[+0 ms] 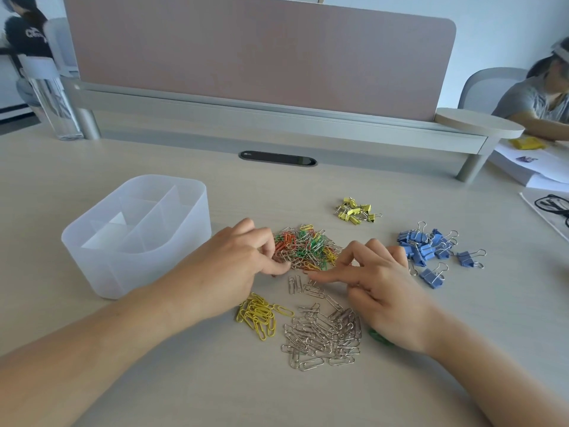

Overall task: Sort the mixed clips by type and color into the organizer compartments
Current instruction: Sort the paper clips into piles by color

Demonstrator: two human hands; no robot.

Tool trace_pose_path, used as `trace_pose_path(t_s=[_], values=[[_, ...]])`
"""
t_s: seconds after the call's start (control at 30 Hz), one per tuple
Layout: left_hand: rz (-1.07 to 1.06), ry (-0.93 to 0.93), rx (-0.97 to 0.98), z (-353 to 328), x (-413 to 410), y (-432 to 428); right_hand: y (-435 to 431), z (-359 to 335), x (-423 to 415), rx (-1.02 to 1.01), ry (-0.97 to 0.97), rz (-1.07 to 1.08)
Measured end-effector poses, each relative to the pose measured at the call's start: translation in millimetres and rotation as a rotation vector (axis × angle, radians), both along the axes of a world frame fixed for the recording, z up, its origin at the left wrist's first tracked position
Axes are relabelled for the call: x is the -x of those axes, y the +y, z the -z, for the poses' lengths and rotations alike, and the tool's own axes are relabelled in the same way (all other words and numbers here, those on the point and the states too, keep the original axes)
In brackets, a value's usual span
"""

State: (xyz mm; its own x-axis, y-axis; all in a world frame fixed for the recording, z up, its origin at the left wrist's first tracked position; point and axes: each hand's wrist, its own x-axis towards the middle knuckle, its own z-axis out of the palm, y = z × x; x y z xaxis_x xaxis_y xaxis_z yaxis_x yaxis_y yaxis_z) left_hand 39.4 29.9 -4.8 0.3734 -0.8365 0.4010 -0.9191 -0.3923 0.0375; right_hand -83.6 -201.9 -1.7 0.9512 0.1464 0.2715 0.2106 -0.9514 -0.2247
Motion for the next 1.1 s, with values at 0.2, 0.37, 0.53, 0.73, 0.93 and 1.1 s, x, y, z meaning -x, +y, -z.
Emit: trace_pose_path(t_s=[0.2, 0.37, 0.53, 0.73, 0.93, 1.1], values=[[0.036, 0.035, 0.032, -4.1, 7.1, -1.9, -4.2, 4.0, -1.2, 0.015, 0.009, 0.023], [-0.010, 0.019, 0.037, -1.9, 3.5, -0.4, -5.0, 5.7, -2.5, 0.042, 0.009, 0.035], [0.058, 0.064, 0.027, -3.6, 7.1, -1.5, -6.1, 6.3, -3.3, 0.050, 0.014, 0.062], [0.018, 0.106, 0.073, -3.6, 4.8, -2.1, -5.5, 4.2, -2.0, -0.007, -0.041, 0.045], [0.122, 0.143, 0.018, -5.8, 8.2, -2.1, -5.5, 1.9, -1.1, -0.063, -0.059, -0.021], [0.020, 0.087, 0.015, -0.5, 5.9, -3.5, -4.6, 1.9, -1.3, -0.037, -0.065, -0.013]])
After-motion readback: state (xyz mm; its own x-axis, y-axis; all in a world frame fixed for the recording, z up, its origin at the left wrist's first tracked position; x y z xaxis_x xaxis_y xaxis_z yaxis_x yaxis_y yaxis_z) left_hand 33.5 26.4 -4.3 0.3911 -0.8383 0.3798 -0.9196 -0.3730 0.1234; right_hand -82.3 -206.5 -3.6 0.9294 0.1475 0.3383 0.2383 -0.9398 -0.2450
